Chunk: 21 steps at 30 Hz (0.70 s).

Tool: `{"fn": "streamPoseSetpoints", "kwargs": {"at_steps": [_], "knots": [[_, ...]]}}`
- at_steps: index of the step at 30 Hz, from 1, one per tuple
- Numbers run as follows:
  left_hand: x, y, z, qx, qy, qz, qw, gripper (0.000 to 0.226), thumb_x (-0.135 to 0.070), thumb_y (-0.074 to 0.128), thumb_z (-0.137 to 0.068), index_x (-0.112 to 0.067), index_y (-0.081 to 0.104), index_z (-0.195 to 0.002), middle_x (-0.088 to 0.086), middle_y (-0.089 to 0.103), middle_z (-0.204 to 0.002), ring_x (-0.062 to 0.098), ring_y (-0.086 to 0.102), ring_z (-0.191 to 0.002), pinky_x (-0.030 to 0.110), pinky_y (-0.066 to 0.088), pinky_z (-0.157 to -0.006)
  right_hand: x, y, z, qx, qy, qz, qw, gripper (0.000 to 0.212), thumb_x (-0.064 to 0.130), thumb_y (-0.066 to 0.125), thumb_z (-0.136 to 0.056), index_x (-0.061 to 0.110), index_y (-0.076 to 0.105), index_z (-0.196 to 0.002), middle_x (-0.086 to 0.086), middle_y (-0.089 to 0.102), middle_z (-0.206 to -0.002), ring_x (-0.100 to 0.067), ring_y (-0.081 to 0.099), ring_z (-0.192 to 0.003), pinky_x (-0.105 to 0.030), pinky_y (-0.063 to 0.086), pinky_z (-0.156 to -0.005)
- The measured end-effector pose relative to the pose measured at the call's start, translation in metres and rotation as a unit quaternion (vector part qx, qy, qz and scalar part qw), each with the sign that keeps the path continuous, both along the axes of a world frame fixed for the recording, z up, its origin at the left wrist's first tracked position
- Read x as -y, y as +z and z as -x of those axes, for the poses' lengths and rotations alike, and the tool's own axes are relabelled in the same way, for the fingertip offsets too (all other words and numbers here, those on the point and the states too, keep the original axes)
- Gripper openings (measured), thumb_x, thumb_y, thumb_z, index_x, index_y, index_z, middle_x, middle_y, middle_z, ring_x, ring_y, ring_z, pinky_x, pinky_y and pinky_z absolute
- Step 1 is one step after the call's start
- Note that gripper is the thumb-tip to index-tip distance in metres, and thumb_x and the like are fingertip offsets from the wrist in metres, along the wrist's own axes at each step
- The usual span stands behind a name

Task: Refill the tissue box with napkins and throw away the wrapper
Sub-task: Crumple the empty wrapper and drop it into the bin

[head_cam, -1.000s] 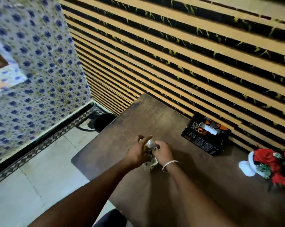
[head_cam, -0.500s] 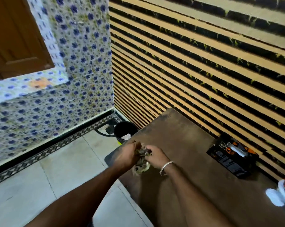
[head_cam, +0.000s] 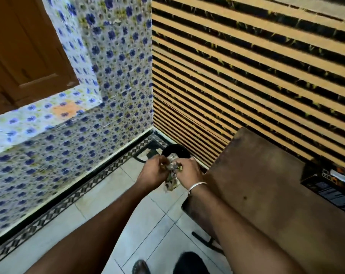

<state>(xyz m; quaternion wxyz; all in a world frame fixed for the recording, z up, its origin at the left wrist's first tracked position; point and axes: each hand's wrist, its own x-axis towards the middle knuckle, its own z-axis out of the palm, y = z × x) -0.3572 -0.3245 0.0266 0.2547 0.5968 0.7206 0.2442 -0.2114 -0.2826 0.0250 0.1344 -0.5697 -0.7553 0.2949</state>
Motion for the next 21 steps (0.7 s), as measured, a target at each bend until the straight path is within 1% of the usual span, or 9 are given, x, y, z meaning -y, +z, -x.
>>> {"fn": "streamPoseSetpoints", "kwargs": {"at_steps": [2, 4, 6, 8, 10, 14, 16, 18, 21], "knots": [[-0.01, -0.006, 0.013, 0.022, -0.021, 0.009, 0.999, 0.023, -0.027, 0.067, -0.08, -0.02, 0.071, -0.101, 0.002, 0.068, -0.104, 0.018, 0.068, -0.087, 0.025, 0.054, -0.076, -0.012, -0.004, 0.012, -0.006, -0.017, 0.021, 1.0, 0.034, 0.008, 0.064, -0.078, 0.023, 0.073, -0.107, -0.008, 0.073, -0.105, -0.028, 0.067, -0.097, -0.033, 0.056, -0.087], [-0.023, -0.01, 0.023, 0.036, -0.037, 0.017, 0.999, 0.031, -0.026, 0.064, -0.08, -0.018, 0.071, -0.11, 0.002, 0.067, -0.11, 0.018, 0.066, -0.097, 0.021, 0.05, -0.082, -0.027, -0.006, 0.021, -0.017, -0.036, 0.035, 0.999, 0.032, 0.005, 0.065, -0.078, 0.018, 0.075, -0.106, -0.008, 0.075, -0.106, -0.026, 0.068, -0.097, -0.03, 0.055, -0.087], [-0.037, -0.012, 0.03, 0.035, -0.06, 0.018, 0.997, 0.033, -0.026, 0.062, -0.082, -0.016, 0.071, -0.112, 0.005, 0.068, -0.112, 0.019, 0.065, -0.101, 0.018, 0.045, -0.08, -0.042, -0.008, 0.026, -0.033, -0.052, 0.046, 0.997, 0.029, 0.001, 0.065, -0.079, 0.012, 0.076, -0.104, -0.006, 0.076, -0.104, -0.023, 0.069, -0.096, -0.027, 0.053, -0.086], [-0.057, -0.013, 0.039, 0.024, -0.095, 0.014, 0.995, 0.034, -0.029, 0.058, -0.079, -0.013, 0.073, -0.105, 0.008, 0.07, -0.104, 0.023, 0.066, -0.096, 0.022, 0.046, -0.074, -0.063, -0.018, 0.034, -0.052, -0.066, 0.059, 0.995, 0.025, -0.001, 0.066, -0.078, 0.011, 0.077, -0.097, -0.005, 0.076, -0.099, -0.021, 0.069, -0.094, -0.029, 0.055, -0.087], [-0.079, -0.014, 0.047, 0.017, -0.119, 0.013, 0.993, 0.037, -0.03, 0.052, -0.074, -0.01, 0.074, -0.097, 0.011, 0.071, -0.096, 0.025, 0.067, -0.088, 0.031, 0.051, -0.07, -0.084, -0.029, 0.043, -0.059, -0.08, 0.078, 0.992, 0.024, 0.0, 0.068, -0.077, 0.014, 0.078, -0.093, -0.003, 0.076, -0.095, -0.019, 0.069, -0.091, -0.03, 0.056, -0.087], [-0.148, -0.041, 0.07, -0.04, -0.132, 0.035, 0.99, 0.033, -0.031, 0.049, -0.074, -0.019, 0.075, -0.092, 0.005, 0.076, -0.09, 0.027, 0.068, -0.084, 0.038, 0.056, -0.07, -0.14, -0.057, 0.065, -0.072, -0.111, 0.089, 0.987, 0.023, -0.003, 0.068, -0.077, 0.012, 0.078, -0.091, -0.003, 0.077, -0.094, -0.019, 0.07, -0.09, -0.03, 0.058, -0.085], [-0.18, -0.055, 0.079, -0.066, -0.133, 0.052, 0.988, 0.03, -0.031, 0.051, -0.074, -0.025, 0.074, -0.093, 0.0, 0.076, -0.091, 0.025, 0.064, -0.09, 0.039, 0.056, -0.072, -0.165, -0.071, 0.074, -0.056, -0.123, 0.082, 0.987, 0.025, 0.001, 0.068, -0.079, 0.017, 0.078, -0.094, -0.004, 0.076, -0.099, -0.02, 0.069, -0.092, -0.029, 0.057, -0.085], [-0.217, -0.069, 0.081, -0.068, -0.136, 0.077, 0.985, 0.025, -0.028, 0.055, -0.075, -0.026, 0.073, -0.093, 0.001, 0.075, -0.087, 0.024, 0.059, -0.093, 0.036, 0.055, -0.07, -0.195, -0.092, 0.078, -0.023, -0.145, 0.075, 0.986, 0.027, 0.008, 0.068, -0.079, 0.025, 0.076, -0.098, -0.004, 0.074, -0.102, -0.023, 0.067, -0.094, -0.03, 0.054, -0.086], [-0.264, -0.089, 0.078, -0.062, -0.136, 0.11, 0.983, 0.02, -0.025, 0.056, -0.075, -0.025, 0.071, -0.089, 0.004, 0.072, -0.082, 0.023, 0.064, -0.086, 0.033, 0.053, -0.064, -0.23, -0.118, 0.079, -0.013, -0.174, 0.088, 0.981, 0.03, 0.008, 0.067, -0.079, 0.025, 0.076, -0.101, -0.006, 0.071, -0.107, -0.025, 0.066, -0.097, -0.029, 0.052, -0.09]]}}
